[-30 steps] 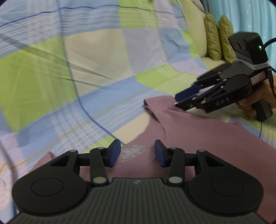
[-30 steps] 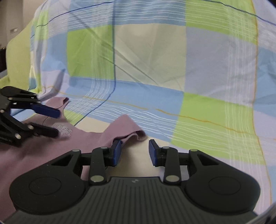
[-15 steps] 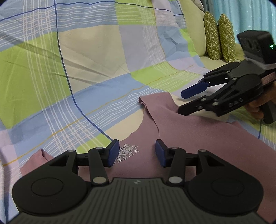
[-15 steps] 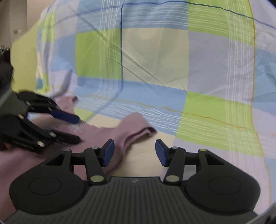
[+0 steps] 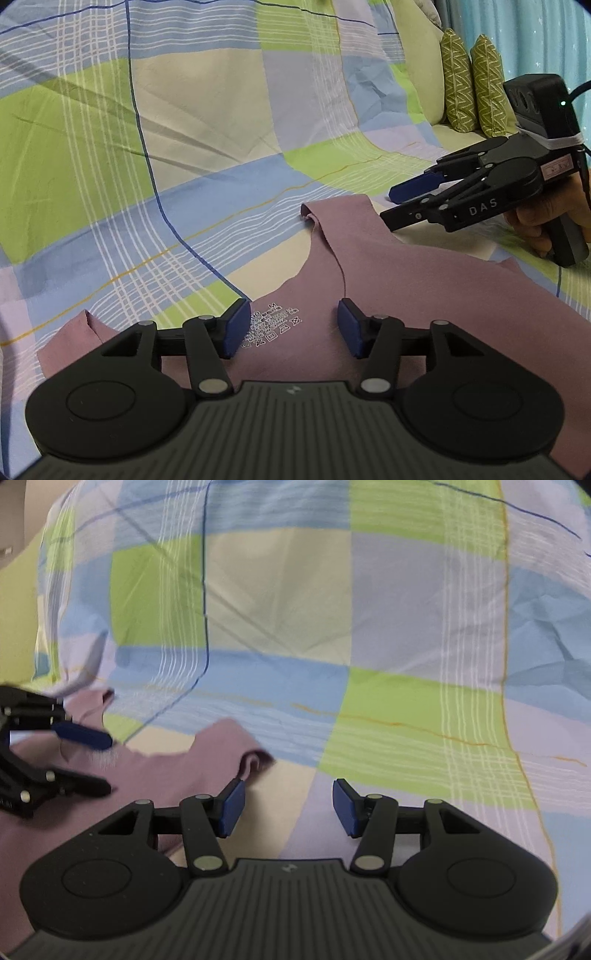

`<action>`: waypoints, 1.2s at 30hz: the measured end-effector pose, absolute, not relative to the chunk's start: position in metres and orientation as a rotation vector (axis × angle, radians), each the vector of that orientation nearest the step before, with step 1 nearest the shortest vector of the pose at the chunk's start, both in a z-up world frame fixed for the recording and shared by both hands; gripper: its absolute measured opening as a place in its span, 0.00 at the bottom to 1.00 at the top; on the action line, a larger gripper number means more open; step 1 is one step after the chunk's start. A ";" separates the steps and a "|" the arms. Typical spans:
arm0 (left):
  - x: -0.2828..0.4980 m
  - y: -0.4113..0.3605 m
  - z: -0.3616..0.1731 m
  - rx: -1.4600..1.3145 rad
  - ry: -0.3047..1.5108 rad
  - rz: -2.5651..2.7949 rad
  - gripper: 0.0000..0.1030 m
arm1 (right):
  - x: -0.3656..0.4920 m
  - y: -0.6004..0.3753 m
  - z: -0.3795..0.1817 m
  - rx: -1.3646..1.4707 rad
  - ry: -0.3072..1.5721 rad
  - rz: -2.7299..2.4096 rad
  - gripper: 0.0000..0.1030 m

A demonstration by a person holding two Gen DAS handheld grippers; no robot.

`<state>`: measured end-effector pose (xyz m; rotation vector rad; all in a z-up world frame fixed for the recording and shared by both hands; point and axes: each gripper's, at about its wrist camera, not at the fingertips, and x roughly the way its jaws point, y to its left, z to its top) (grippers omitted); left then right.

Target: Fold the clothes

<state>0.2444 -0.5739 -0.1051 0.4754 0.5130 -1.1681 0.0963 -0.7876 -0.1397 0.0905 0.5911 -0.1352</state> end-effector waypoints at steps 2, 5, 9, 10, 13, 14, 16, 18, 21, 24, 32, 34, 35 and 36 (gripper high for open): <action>0.244 -0.574 -0.105 0.474 0.513 -1.167 0.55 | 0.097 -0.785 -0.138 0.096 0.584 -0.128 0.47; 0.245 -0.574 -0.105 0.474 0.513 -1.169 0.55 | 0.101 -0.784 -0.137 0.095 0.589 -0.131 0.47; 0.246 -0.574 -0.107 0.464 0.519 -1.172 0.56 | 0.109 -0.784 -0.139 0.105 0.611 -0.110 0.51; 0.246 -0.574 -0.107 0.460 0.520 -1.172 0.56 | 0.111 -0.783 -0.140 0.096 0.617 -0.110 0.52; 0.248 -0.572 -0.108 0.447 0.520 -1.178 0.56 | 0.120 -0.783 -0.141 0.103 0.623 -0.099 0.52; 0.248 -0.572 -0.109 0.442 0.522 -1.180 0.56 | 0.124 -0.780 -0.141 0.116 0.614 -0.028 0.52; 0.250 -0.571 -0.109 0.433 0.528 -1.184 0.56 | 0.131 -0.774 -0.143 0.086 0.632 -0.002 0.54; 0.251 -0.572 -0.110 0.429 0.530 -1.186 0.57 | 0.139 -0.772 -0.145 0.055 0.647 -0.014 0.55; 0.251 -0.572 -0.110 0.429 0.529 -1.187 0.57 | 0.148 -0.780 -0.143 0.048 0.625 -0.097 0.55; 0.252 -0.572 -0.112 0.425 0.529 -1.189 0.58 | 0.148 -0.781 -0.139 -0.076 0.562 -0.228 0.56; 0.251 -0.572 -0.111 0.427 0.526 -1.182 0.59 | 0.150 -0.772 -0.144 -0.226 0.600 -0.221 0.69; 0.250 -0.568 -0.106 0.415 0.519 -1.173 0.59 | 0.144 -0.770 -0.144 -0.231 0.601 -0.214 0.72; 0.250 -0.564 -0.103 0.405 0.514 -1.168 0.59 | 0.135 -0.767 -0.142 -0.243 0.609 -0.212 0.72; 0.249 -0.561 -0.100 0.395 0.510 -1.163 0.59 | 0.126 -0.766 -0.142 -0.249 0.610 -0.219 0.72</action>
